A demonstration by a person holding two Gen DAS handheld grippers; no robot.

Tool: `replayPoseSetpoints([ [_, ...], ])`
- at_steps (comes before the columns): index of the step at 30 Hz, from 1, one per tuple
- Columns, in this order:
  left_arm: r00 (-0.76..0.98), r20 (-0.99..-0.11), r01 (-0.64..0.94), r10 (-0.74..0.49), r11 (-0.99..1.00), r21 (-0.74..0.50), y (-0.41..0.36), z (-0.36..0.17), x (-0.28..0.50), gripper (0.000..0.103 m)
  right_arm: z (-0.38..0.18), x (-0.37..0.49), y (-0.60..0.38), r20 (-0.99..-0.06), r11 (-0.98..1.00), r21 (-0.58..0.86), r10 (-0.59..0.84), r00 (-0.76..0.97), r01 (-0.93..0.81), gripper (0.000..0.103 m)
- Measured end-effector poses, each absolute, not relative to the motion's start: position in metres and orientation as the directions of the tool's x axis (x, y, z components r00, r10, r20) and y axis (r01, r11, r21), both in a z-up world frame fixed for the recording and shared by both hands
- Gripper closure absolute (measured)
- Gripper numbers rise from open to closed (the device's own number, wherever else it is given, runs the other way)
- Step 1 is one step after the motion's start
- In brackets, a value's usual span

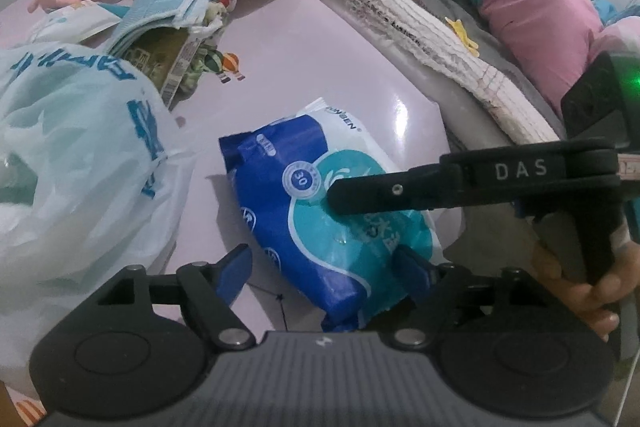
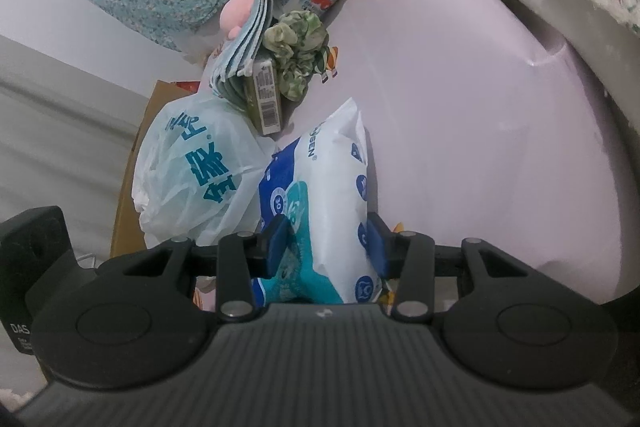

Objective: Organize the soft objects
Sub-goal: 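Lift the pack with the right tool and carry it toward the cardboard box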

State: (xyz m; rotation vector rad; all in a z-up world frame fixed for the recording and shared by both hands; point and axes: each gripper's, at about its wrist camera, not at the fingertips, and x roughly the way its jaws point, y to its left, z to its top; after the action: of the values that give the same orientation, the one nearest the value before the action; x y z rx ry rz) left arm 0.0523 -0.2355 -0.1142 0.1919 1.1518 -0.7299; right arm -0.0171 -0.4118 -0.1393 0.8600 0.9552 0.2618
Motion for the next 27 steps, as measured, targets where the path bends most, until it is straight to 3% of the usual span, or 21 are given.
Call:
replayPoseSetpoints([
  [5,0.201,-0.885,0.601,-0.419,0.766,-0.226,-0.239,-0.117,0.059,0.019,-0.142,-0.012,-0.414,-0.600,0.645,0.748,0.556,0.575,0.157,0.061],
  [12,0.137,-0.876,0.538,-0.463,0.777,-0.326,-0.238,-0.124,0.071,0.021,-0.147,-0.015,-0.412,-0.571,0.628,0.767,0.570,0.591,0.135,0.064],
  [19,0.201,-0.864,0.589,-0.462,0.762,-0.270,-0.241,-0.106,0.058,0.023,-0.143,-0.026,-0.413,-0.513,0.570,0.811,0.580,0.633,0.136,0.066],
  [27,0.288,-0.812,0.623,-0.507,0.744,-0.243,-0.229,-0.067,0.039,0.023,-0.101,-0.040,-0.403,-0.474,0.594,0.801,0.550,0.688,0.077,0.066],
])
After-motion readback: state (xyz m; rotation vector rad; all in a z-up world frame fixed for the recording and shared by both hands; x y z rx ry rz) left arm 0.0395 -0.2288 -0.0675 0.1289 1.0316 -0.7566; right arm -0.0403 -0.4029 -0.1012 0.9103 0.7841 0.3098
